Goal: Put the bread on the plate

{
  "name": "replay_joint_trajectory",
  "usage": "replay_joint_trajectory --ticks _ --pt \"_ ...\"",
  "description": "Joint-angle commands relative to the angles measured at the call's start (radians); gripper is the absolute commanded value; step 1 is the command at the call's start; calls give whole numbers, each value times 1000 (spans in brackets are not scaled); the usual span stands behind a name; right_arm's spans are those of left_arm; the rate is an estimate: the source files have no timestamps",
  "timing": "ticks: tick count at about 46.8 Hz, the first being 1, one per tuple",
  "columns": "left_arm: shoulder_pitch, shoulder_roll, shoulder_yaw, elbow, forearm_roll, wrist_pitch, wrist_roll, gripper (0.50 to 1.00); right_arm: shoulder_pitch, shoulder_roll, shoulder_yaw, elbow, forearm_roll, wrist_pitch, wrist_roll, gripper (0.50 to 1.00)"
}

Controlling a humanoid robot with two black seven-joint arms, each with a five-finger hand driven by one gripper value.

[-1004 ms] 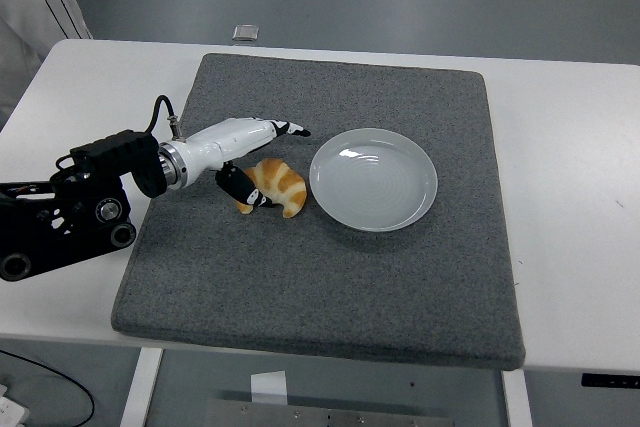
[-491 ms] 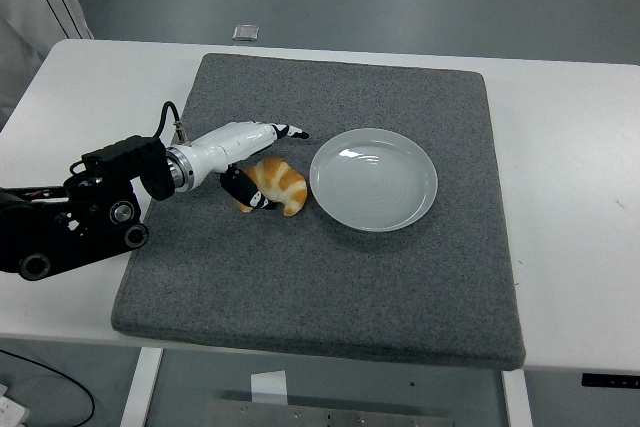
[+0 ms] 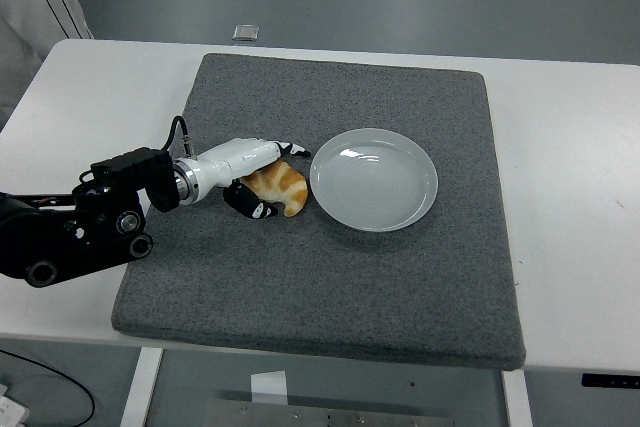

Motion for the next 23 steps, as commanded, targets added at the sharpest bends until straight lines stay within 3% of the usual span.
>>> replay_joint_trajectory --ticks 1,23 --pt "0 0 0 1 -1 0 0 996 0 0 0 0 0 0 0 932" --pt "-8 0 2 1 0 -2 0 994 0 0 0 0 0 0 0 932"
